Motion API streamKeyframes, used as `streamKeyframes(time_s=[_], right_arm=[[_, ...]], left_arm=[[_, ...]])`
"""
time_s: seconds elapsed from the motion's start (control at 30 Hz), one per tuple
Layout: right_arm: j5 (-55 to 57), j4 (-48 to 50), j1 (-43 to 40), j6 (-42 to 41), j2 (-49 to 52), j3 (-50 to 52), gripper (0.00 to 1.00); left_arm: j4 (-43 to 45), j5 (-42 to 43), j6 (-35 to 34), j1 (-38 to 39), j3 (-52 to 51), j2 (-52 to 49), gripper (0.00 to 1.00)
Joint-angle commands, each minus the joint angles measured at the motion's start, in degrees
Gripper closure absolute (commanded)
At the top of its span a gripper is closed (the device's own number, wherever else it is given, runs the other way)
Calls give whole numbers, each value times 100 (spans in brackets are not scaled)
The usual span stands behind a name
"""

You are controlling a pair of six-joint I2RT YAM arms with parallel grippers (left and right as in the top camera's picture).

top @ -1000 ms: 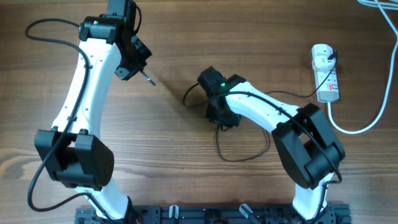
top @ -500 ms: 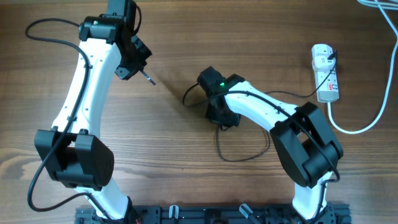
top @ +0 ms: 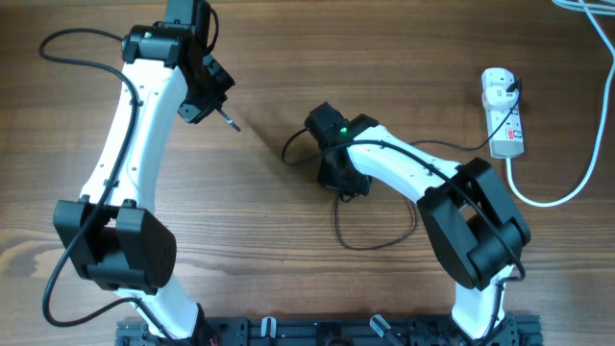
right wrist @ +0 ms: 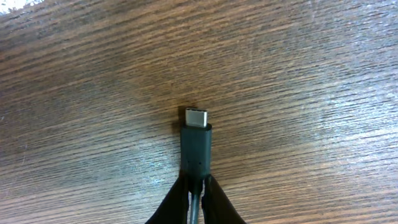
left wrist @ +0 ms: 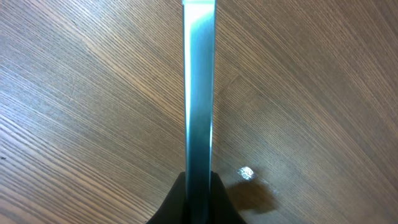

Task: Plug charger to phone and switch on socket
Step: 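Grasp the black USB-C plug with the right gripper, then lift the phone with the left gripper and bring the plug toward it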

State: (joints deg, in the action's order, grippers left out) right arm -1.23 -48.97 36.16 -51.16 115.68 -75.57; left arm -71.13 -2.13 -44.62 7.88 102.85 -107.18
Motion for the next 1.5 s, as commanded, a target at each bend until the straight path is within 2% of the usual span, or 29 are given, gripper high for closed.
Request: streamKeyframes(time_s=[0.0,0.27,0.43,0.53,0.57,0.67,0.8,0.87,0.9,1.07,1.2,1.27,1.33,1.47], right_arm=[[-181,114,2,17,413,107,91],[140,155,-4,13,413,107,86],[391,225,-4,243,413,101,95],[415,186,-4,671,380,-17,96],[376,118,-4,911,302,-87,96],[0,-33,-2,1545,-247,-138,96],[-1419,-271,-2,2918,-1451,-138,96],[-1744,-503,-2,3130,-2179,-138,96],[-1919,-564,-2,3244,-2465,-138,96],[-2168,-592,-2,3285,-3569,-138,96],[-1720,-590,-2,2734,-3738,-138,96],[-1705,-494,-2,2544,-3762,-138,96],[-1639,-315,-2,2524,-3807,-138,96],[-1335,116,-2,2048,-3829,-138,96]], left_arm=[[33,-70,70,15,24,162,96],[35,-28,70,15,24,162,96],[35,2,79,15,24,162,96],[111,339,260,15,24,162,96],[328,964,813,15,24,162,96],[839,2647,1829,15,24,164,96],[1572,4944,2573,15,24,164,96],[1801,6078,3025,33,24,164,96],[1825,6266,3141,63,24,164,96],[1941,6627,3248,389,24,164,96],[2236,7211,3250,544,24,164,96],[2214,7097,3731,546,24,166,96],[2212,6734,3781,549,24,166,96],[2205,6736,3768,546,24,166,96]])
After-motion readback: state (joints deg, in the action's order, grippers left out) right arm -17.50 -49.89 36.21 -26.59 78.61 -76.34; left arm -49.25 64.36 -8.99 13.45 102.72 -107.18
